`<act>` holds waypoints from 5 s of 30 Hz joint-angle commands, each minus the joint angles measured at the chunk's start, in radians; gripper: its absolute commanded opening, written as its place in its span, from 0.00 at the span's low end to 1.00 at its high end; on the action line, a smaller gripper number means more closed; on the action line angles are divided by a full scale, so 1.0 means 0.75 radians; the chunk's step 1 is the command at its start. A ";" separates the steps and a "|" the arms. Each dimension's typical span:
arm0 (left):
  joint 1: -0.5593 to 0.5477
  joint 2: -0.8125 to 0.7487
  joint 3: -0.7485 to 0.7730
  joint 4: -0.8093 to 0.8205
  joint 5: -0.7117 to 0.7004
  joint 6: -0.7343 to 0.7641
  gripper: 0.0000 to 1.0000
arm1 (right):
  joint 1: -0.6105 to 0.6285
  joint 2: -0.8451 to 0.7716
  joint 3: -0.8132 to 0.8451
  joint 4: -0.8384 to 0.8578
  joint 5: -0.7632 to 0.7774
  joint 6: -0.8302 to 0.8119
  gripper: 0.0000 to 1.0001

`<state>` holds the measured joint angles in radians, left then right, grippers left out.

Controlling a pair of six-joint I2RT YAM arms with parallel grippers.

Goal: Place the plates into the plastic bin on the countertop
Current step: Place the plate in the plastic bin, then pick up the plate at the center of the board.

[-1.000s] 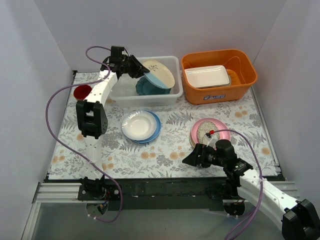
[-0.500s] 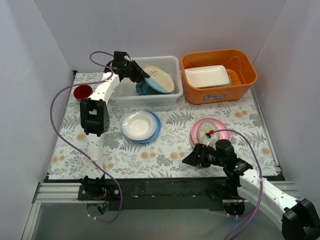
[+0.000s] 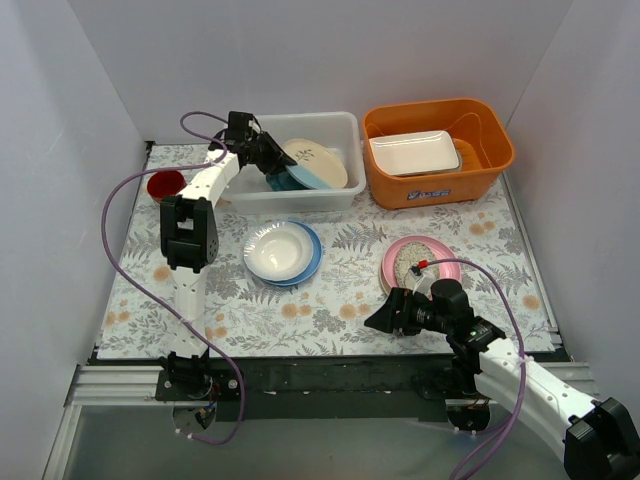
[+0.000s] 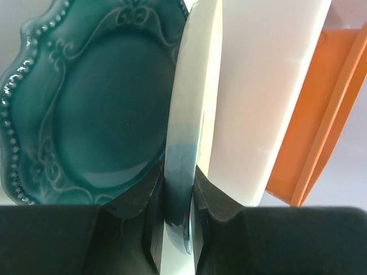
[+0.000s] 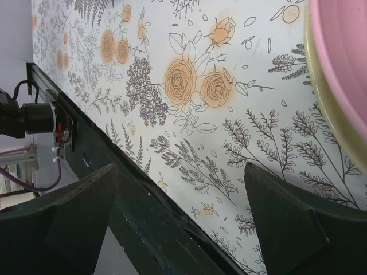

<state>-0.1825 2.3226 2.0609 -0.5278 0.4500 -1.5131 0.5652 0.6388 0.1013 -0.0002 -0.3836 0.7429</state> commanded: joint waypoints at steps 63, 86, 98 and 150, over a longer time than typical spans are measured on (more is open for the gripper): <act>-0.035 -1.904 -1.574 -0.061 -0.076 -0.020 0.98 | 0.013 0.439 0.589 -0.131 0.059 -0.056 0.97; -0.035 -1.925 -1.795 -0.147 -0.111 0.009 0.98 | 0.042 1.028 0.863 0.348 -0.061 0.081 0.75; -0.035 -1.935 -1.858 -0.147 -0.117 0.021 0.98 | 0.091 1.404 1.135 0.360 -0.104 0.104 0.62; -0.033 -2.070 -1.905 -0.172 -0.140 -0.011 0.98 | 0.281 1.697 1.004 0.837 0.188 0.568 0.01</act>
<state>-0.2050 0.8036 0.6121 -0.6441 0.3550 -1.5158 0.7742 1.9381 0.8860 0.6506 -0.2714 1.2022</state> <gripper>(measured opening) 0.981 0.043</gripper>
